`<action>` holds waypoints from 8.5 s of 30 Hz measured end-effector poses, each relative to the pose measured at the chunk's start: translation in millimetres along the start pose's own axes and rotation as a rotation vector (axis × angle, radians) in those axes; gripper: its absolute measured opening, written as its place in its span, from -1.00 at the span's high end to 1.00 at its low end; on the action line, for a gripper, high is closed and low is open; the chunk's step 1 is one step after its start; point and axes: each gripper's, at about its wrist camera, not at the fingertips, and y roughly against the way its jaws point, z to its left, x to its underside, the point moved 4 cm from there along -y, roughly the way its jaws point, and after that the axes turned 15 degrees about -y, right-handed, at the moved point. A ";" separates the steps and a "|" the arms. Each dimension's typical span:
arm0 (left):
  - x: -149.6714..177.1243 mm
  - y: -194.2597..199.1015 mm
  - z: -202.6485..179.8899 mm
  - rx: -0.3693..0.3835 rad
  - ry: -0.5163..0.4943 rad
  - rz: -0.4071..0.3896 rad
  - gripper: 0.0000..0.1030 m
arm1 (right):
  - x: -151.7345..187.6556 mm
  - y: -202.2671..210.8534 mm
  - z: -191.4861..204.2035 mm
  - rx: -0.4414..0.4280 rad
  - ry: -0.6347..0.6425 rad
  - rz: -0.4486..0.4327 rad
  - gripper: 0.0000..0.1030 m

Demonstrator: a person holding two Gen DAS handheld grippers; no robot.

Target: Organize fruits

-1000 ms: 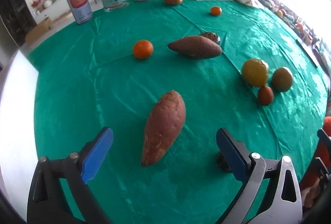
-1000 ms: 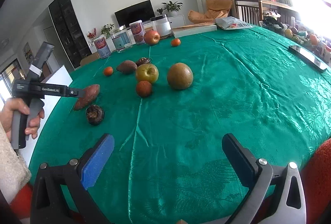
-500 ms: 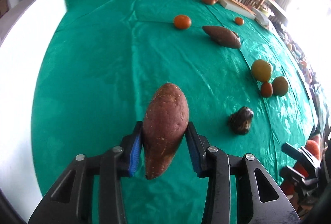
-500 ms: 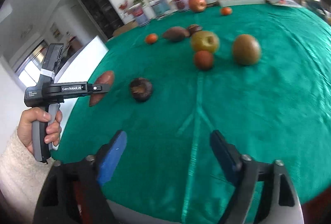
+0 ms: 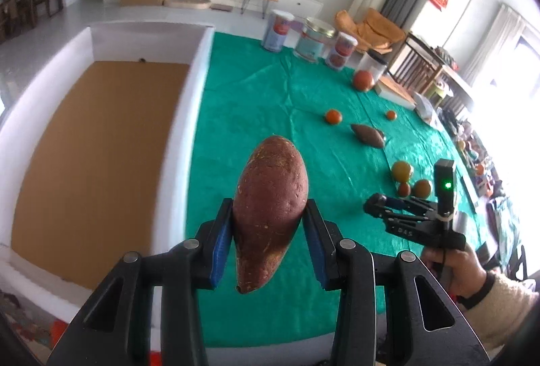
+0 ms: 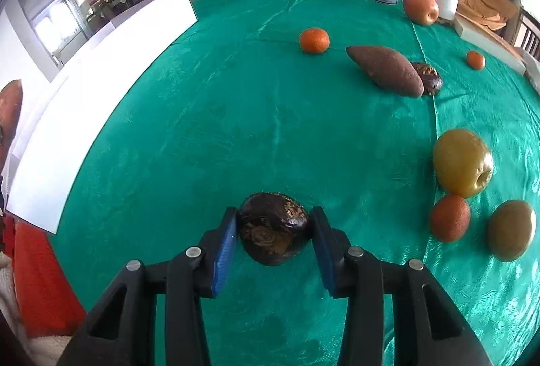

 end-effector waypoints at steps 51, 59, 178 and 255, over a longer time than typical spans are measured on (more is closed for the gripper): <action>59.2 -116.9 -180.2 -0.036 -0.196 -0.059 -0.91 | 116.0 126.1 -112.6 0.209 -0.262 -0.462 -0.71; 79.9 -128.9 -169.9 -0.088 -0.206 -0.059 -0.91 | 104.0 108.6 -105.8 0.205 -0.252 -0.465 -0.71; -19.5 -188.7 -286.3 0.185 -0.425 -0.027 -0.94 | 115.1 120.7 -175.5 0.215 -0.592 -0.550 -1.00; 2.5 -28.5 -40.6 -0.149 0.041 -0.120 -0.84 | -30.6 66.5 100.9 -0.128 0.192 -0.272 -0.67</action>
